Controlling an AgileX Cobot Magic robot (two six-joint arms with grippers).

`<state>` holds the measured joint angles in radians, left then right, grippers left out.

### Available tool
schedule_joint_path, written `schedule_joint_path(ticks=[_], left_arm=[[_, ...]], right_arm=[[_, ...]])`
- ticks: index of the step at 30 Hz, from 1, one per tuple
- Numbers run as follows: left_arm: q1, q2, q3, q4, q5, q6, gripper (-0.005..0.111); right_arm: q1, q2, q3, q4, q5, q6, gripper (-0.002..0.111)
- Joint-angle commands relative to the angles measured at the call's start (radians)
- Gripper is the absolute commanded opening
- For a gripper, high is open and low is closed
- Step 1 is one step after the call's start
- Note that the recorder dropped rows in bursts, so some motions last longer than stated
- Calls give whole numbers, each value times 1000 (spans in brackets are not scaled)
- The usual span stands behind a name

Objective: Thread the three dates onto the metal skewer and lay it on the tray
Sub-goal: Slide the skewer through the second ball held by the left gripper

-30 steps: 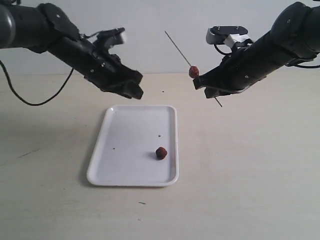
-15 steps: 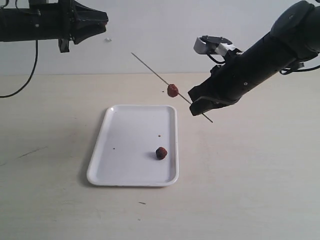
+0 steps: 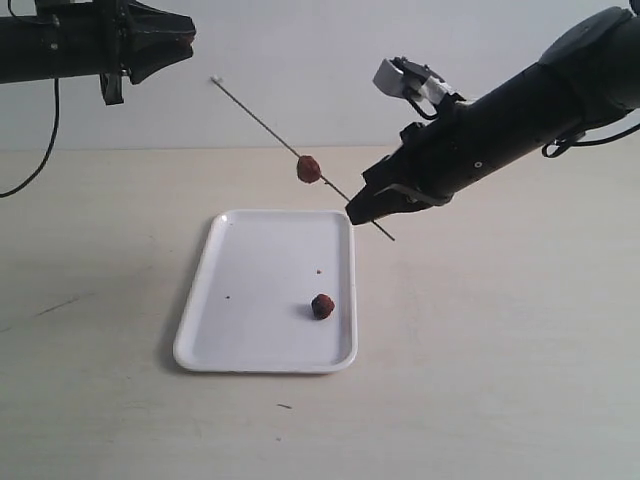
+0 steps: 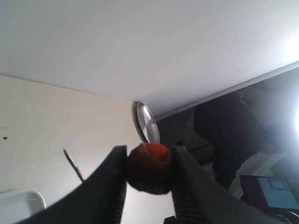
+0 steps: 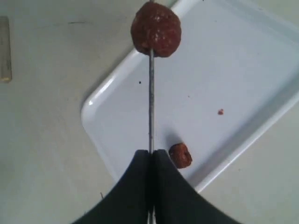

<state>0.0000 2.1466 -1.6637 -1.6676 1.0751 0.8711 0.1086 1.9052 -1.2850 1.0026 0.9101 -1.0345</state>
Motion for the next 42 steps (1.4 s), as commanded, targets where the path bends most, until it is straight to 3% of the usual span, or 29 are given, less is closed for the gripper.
schedule_joint_path(ticks=[1, 19, 42], left_arm=[[1, -5, 3, -10, 7, -33, 31], [1, -5, 3, 1, -155, -46, 31], [-10, -5, 3, 20, -110, -72, 31]], right_arm=[[-4, 24, 2, 113, 7, -81, 0], [-4, 32, 2, 142, 63, -132, 0], [-4, 36, 2, 193, 86, -171, 0]])
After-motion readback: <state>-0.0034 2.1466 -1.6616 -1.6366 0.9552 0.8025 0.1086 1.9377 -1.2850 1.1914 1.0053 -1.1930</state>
